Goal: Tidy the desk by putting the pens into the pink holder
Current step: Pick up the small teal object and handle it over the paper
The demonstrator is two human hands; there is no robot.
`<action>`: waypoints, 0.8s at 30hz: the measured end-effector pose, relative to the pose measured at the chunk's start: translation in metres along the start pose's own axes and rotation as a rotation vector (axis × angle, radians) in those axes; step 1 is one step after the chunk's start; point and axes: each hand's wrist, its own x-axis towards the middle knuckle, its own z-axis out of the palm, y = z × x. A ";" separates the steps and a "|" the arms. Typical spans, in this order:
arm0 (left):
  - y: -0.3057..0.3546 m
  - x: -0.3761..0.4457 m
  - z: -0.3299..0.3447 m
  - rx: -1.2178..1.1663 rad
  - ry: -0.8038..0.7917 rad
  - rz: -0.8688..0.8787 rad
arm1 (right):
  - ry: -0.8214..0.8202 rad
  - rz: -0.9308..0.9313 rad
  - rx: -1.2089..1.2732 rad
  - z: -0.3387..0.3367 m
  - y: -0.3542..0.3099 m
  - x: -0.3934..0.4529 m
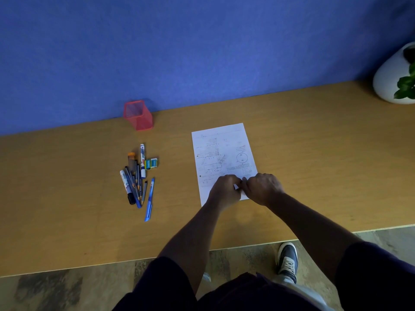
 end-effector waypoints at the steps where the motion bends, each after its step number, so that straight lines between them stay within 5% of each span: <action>1: 0.000 0.001 -0.001 -0.011 0.004 -0.005 | 0.004 -0.007 -0.002 -0.001 0.000 0.001; 9: 0.005 0.007 -0.001 -0.295 0.104 -0.082 | 0.104 0.022 -0.037 0.011 0.002 -0.001; 24: 0.014 0.005 0.012 -0.301 0.046 -0.080 | -0.040 0.004 0.006 0.015 0.003 -0.006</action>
